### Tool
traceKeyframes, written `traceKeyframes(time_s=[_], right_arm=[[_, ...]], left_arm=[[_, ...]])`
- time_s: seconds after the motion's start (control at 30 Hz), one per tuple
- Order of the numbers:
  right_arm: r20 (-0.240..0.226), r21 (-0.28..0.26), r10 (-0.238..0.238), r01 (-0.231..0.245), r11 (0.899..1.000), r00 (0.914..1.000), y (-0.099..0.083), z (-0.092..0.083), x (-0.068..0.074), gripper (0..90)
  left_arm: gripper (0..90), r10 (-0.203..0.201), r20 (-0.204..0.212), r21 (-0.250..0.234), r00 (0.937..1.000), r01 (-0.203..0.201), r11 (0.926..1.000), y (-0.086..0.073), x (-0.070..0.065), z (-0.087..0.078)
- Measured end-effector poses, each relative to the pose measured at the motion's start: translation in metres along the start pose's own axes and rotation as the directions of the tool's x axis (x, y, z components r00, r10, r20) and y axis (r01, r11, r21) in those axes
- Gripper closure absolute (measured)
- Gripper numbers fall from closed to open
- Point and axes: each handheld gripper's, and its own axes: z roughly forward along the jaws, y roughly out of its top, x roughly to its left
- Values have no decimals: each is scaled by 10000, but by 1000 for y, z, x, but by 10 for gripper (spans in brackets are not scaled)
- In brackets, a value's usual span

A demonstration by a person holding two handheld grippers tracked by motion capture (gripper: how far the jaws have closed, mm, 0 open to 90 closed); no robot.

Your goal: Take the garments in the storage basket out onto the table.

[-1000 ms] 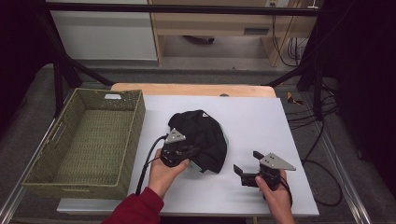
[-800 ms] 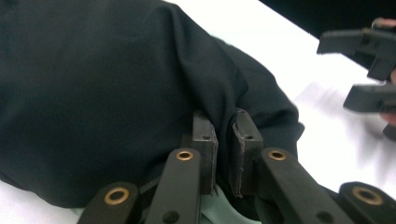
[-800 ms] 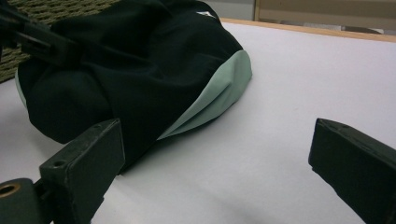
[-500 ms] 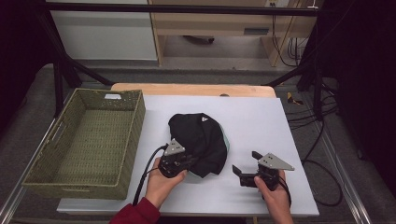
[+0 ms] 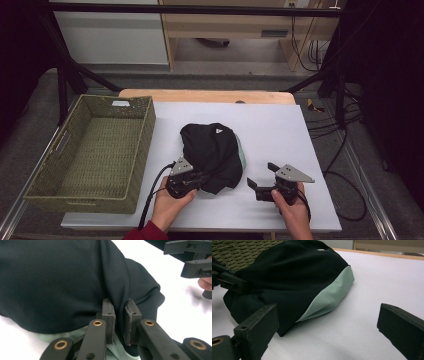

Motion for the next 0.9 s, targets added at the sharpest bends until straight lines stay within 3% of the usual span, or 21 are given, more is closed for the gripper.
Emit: traceKeyframes(time_s=[0.27, 0.67, 0.8, 0.9], right_arm=[[-42, 100, 37, -37, 9999, 10000, 1, 0, 2, 40], [-190, 353, 102, -95, 9993, 9998, 1, 3, 7, 41], [-443, 658, 114, -84, 9978, 9990, 4, 7, 11, 44], [-593, 715, 83, -40, 9974, 9982, 7, 12, 19, 46]], left_arm=[[802, 54, 30, -210, 10000, -53, 9998, -9, 0, -7], [771, 596, -242, -120, 9979, -599, 9981, -11, -7, -13], [704, 591, -375, -74, 9975, -594, 9982, -12, -7, -15], [621, 315, -436, -152, 9986, -322, 9994, -11, -5, -19]])
